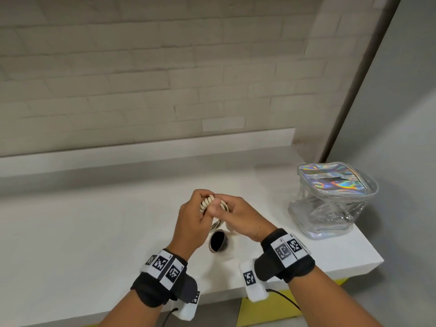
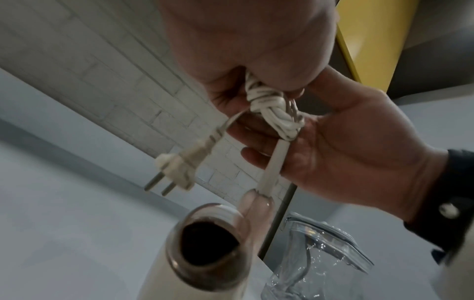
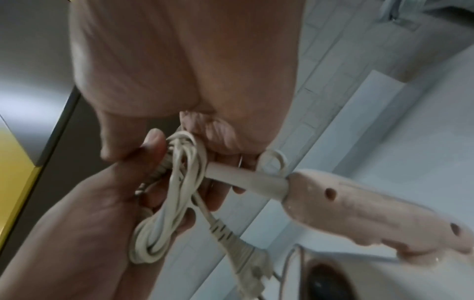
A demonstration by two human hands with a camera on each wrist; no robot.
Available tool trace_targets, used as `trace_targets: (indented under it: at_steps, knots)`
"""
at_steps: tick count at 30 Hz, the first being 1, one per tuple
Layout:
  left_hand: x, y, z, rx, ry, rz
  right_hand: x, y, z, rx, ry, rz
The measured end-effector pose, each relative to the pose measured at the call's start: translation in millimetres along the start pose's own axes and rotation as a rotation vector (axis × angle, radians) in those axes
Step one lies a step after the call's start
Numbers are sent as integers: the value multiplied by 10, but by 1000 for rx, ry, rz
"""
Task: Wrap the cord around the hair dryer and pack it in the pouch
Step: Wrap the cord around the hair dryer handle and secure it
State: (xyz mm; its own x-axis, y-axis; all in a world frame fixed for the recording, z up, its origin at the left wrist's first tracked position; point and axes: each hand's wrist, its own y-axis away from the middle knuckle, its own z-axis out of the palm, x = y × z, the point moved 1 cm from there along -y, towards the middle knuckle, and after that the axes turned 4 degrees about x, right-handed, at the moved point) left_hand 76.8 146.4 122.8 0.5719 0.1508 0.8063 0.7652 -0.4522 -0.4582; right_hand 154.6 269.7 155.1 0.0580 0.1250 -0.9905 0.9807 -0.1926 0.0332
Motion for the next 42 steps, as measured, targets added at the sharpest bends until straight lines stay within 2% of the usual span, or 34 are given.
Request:
trace_targets:
  at_steps: [4, 8, 12, 16, 19, 22, 26, 30, 32, 35, 38, 42]
  knots:
    - [-88, -22, -55, 71, -7, -75, 102, 33, -24, -51, -6, -1]
    - [-107, -34, -38, 78, -18, -142, 188, -16, 40, 70, -119, 28]
    - [-57, -64, -9, 34, 52, -195, 202, -80, 65, 152, -332, 84]
    - [-26, -40, 56, -65, 158, -278, 202, -111, -7, 214, -417, 102]
    - [-35, -49, 81, -102, 265, -379, 240, -90, -10, 223, -302, 58]
    - [-35, -82, 89, -117, 311, -448, 251, -92, 10, 337, 50, -39]
    - [9, -138, 80, -91, 117, -366, 249, -55, 17, 527, 286, -175]
    - [51, -185, 75, -74, 121, -348, 282, 11, 29, 589, 373, -331]
    - [56, -183, 81, -38, 94, -307, 282, -11, 25, 535, 176, -260]
    - [59, -175, 84, -13, -77, -125, 267, -29, 33, 407, -169, -81]
    - [67, -160, 98, -15, -242, 31, 254, -18, 7, 350, -283, 31]
    - [54, -177, 123, 3, -182, -18, 275, -63, -51, 281, -391, 146]
